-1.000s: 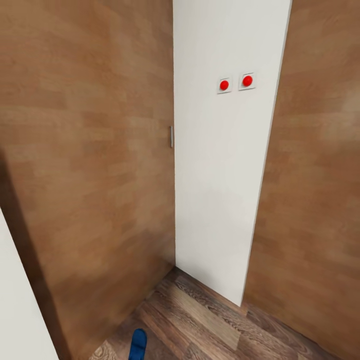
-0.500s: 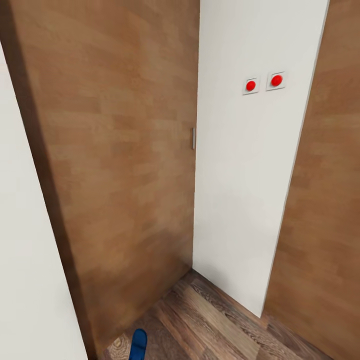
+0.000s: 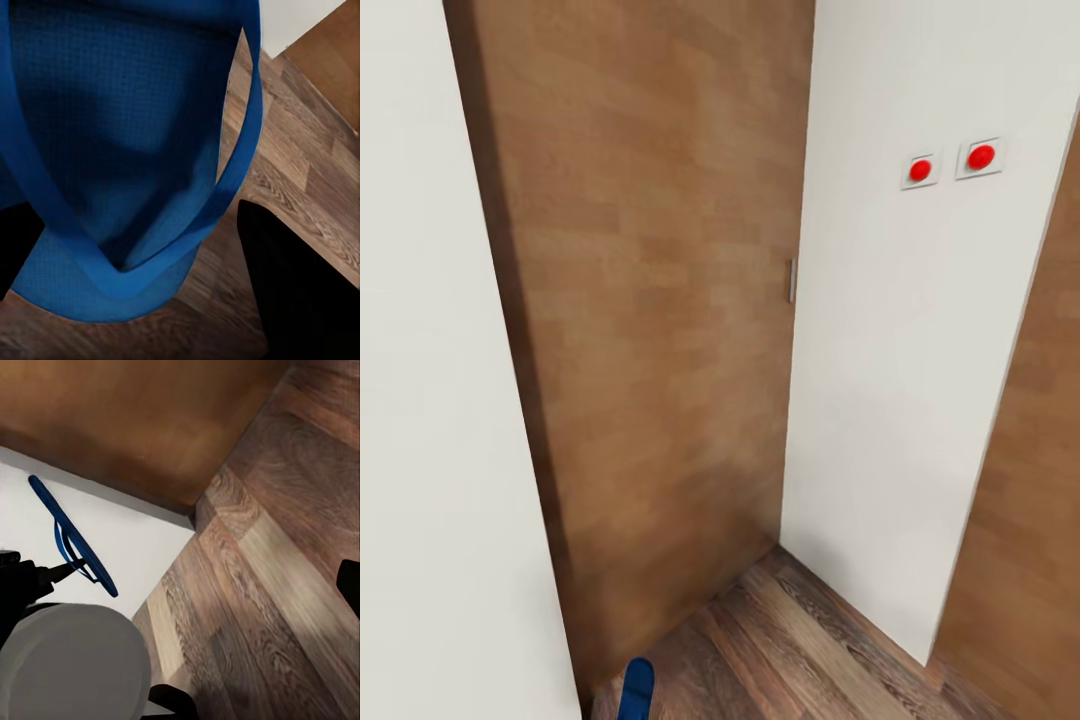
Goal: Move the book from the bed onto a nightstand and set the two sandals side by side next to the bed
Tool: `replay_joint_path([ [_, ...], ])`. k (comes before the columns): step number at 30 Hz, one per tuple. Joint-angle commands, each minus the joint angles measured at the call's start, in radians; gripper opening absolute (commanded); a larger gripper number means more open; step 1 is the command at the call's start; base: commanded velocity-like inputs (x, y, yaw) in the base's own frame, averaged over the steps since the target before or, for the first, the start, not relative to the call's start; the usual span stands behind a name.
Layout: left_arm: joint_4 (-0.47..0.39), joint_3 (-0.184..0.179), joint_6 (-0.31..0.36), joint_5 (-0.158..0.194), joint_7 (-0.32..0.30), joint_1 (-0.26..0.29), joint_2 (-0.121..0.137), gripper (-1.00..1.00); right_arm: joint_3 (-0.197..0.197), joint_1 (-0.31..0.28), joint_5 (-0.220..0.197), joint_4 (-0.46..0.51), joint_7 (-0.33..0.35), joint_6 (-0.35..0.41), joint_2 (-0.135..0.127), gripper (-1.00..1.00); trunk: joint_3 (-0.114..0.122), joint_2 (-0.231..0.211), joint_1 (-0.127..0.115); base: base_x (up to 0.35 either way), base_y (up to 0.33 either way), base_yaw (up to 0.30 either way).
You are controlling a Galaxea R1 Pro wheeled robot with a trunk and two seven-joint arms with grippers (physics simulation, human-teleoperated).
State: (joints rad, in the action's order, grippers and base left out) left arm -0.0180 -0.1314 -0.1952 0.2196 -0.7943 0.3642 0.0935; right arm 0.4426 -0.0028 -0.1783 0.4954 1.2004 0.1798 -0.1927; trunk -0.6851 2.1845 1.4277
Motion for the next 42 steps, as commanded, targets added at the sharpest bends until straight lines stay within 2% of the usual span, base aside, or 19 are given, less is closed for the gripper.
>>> replay_joint_path([
  [1,0.001,-0.008,-0.006,0.006,0.001,0.001,0.0,-1.0,0.002,0.0,-0.004,0.0,0.004,0.01,0.0,1.0,0.0,0.001,0.0,0.0,0.0,0.273],
  [42,0.001,-0.008,-0.006,0.006,0.001,0.001,0.0,-1.0,0.002,0.0,-0.004,0.0,0.004,0.01,0.0,1.0,0.028,0.001,0.0,0.0,0.0,0.273],
])
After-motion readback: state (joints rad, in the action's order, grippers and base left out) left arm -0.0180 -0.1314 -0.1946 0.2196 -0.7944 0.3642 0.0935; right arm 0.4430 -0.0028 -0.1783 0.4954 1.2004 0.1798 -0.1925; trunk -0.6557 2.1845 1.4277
